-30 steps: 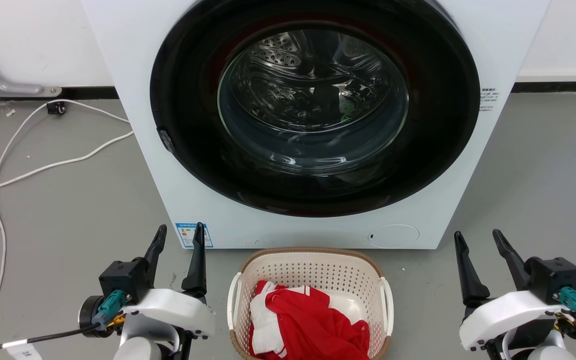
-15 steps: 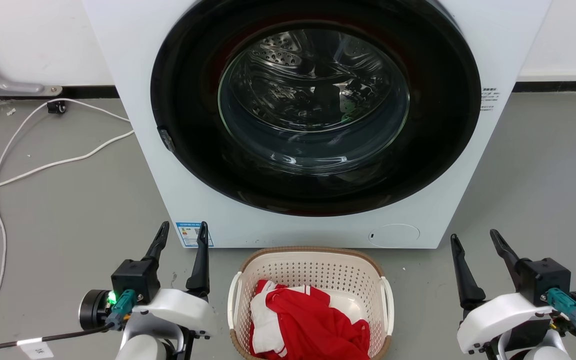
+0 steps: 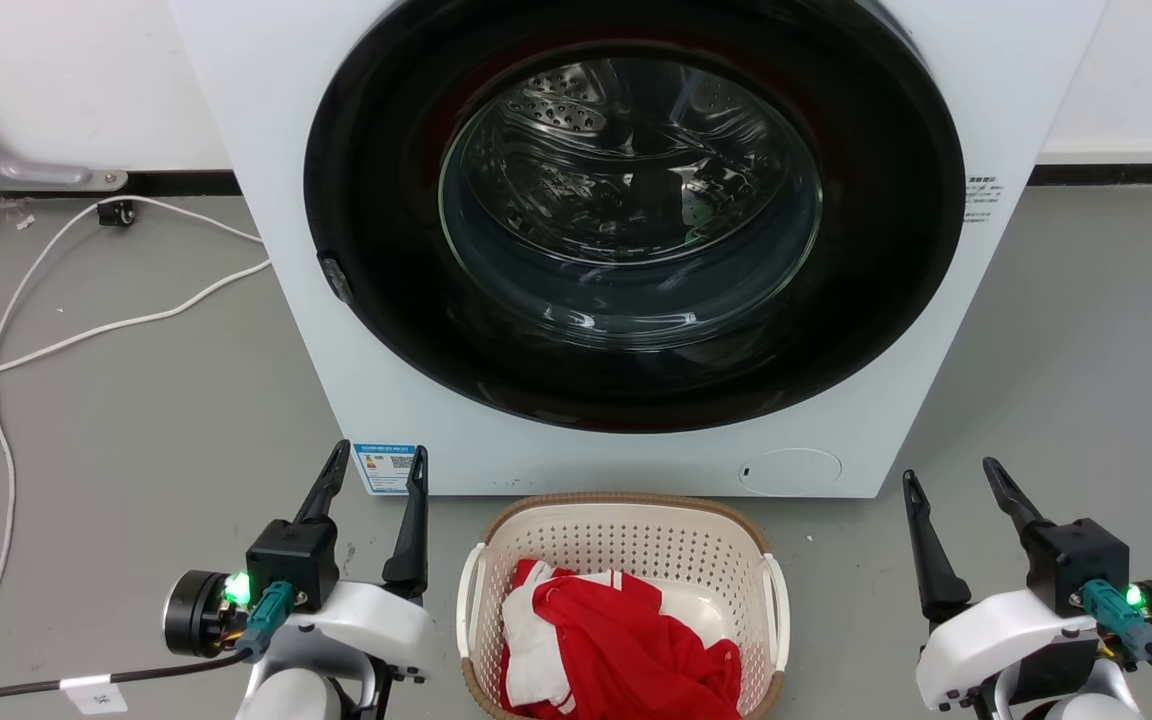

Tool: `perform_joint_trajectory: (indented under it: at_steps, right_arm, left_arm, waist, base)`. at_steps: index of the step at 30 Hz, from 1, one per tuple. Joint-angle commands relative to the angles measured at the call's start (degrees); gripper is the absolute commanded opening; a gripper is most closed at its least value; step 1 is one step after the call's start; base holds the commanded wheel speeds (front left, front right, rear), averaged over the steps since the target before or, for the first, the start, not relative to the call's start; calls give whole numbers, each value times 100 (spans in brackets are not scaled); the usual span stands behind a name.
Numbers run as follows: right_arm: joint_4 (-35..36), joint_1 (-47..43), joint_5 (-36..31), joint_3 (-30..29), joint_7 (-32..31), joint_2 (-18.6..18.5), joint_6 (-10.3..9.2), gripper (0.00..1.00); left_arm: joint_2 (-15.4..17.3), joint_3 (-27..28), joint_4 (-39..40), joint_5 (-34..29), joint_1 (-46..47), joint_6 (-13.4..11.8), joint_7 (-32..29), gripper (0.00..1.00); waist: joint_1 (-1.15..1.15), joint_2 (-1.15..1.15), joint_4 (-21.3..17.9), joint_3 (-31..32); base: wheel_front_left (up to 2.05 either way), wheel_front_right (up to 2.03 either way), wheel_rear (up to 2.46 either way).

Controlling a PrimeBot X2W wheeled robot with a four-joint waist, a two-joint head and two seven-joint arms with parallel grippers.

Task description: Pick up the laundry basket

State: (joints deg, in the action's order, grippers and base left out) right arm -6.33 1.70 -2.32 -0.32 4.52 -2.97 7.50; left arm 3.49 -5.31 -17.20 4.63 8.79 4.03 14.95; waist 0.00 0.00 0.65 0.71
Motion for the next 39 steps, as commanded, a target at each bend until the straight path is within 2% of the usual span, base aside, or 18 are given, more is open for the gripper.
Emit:
perform_joint_trajectory:
  at_steps: [1, 26, 31, 39]
  right_arm:
    - [-13, -30, 30, -6, 35, 17, -2, 100]
    - [-87, 50, 120, -61, -61, 16, -2, 100]
    - [-199, 161, 245, -57, -185, 16, -2, 100]
    - [-678, 677, 270, 20, -385, 13, -2, 100]
  left_arm:
    - [1, 2, -17, -18, 66, -13, 33, 100]
    - [-27, 48, -43, -16, 108, 4, 33, 100]
    - [-30, 65, -138, 3, 211, 7, 27, 100]
    - [-41, 93, -572, 143, 621, -21, 27, 100]
  waist:
    - [0, 0, -2, -5]
    - [0, 0, -4, -115]
    - [0, 0, -6, -424]
    - [0, 0, -47, -1277]
  base:
    - [0, 0, 0]
    - [0, 0, 0]
    - [0, 0, 0]
    - [0, 0, 0]
